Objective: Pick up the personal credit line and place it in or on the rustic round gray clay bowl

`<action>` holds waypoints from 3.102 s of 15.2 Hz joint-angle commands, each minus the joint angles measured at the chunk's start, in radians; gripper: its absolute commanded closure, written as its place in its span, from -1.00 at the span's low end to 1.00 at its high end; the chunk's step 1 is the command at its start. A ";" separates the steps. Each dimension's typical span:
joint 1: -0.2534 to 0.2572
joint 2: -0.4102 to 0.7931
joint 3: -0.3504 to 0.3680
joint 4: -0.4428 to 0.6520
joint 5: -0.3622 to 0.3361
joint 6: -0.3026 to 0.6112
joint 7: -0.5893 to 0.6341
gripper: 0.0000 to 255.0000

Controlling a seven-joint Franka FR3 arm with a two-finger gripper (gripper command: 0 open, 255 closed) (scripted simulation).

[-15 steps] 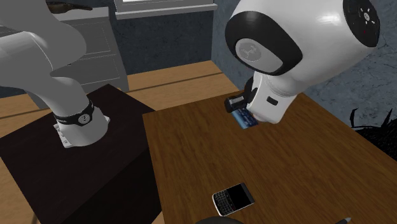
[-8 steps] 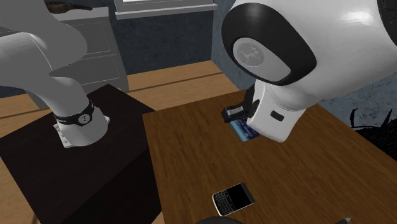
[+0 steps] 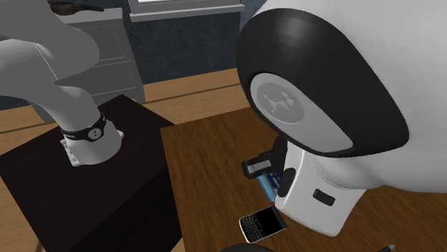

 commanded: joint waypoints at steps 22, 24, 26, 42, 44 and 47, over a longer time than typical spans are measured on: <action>-0.144 0.325 -0.087 0.459 -0.103 -0.194 -0.199 1.00; -0.144 0.331 -0.088 0.442 -0.104 -0.172 -0.203 1.00; -0.144 0.339 -0.089 0.428 -0.105 -0.151 -0.207 1.00; -0.143 0.354 -0.091 0.406 -0.107 -0.114 -0.214 -1.00; -0.144 0.381 -0.091 0.482 -0.109 -0.163 -0.209 -1.00; -0.141 0.522 -0.089 0.810 -0.115 -0.350 -0.187 -1.00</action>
